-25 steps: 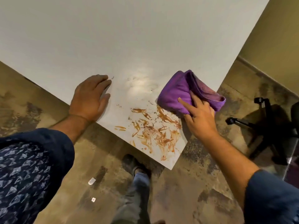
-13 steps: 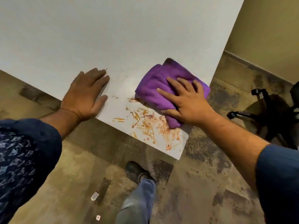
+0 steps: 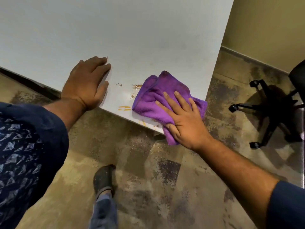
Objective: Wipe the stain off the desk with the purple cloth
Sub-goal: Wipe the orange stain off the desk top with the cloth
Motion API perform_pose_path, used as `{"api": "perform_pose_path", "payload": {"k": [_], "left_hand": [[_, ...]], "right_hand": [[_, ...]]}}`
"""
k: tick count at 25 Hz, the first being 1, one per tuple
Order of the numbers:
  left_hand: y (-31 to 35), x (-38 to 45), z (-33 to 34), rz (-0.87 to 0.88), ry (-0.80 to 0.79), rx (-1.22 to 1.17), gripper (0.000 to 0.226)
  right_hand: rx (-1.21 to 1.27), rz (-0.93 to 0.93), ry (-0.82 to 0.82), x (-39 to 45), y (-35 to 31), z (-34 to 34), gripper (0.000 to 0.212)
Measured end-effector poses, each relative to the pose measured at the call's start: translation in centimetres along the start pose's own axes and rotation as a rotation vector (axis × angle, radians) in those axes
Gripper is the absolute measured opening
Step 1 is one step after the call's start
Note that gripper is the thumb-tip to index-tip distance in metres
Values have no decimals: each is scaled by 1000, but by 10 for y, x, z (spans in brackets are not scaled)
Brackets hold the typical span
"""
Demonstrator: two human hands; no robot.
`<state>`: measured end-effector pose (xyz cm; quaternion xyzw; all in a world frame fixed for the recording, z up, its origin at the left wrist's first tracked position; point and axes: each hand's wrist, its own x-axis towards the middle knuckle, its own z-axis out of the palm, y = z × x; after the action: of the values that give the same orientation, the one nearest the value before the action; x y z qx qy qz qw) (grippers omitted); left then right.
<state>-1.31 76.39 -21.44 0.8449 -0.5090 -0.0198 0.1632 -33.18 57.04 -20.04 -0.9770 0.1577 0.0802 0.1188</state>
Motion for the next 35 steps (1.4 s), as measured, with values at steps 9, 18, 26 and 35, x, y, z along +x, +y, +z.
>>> {"api": "perform_pose_path", "payload": {"k": [9, 18, 26, 35], "left_hand": [[5, 1, -4, -15, 8, -26, 61], [0, -5, -3, -50, 127, -142, 61], [-10, -4, 8, -300, 469, -509, 41], [-6, 7, 9, -198, 235, -188, 31]], "right_hand": [[-22, 281, 55, 4, -83, 27, 76], [57, 408, 122, 128, -101, 9, 72], [-18, 26, 62, 48, -119, 28, 79], [68, 300, -3, -73, -40, -4, 70]]}}
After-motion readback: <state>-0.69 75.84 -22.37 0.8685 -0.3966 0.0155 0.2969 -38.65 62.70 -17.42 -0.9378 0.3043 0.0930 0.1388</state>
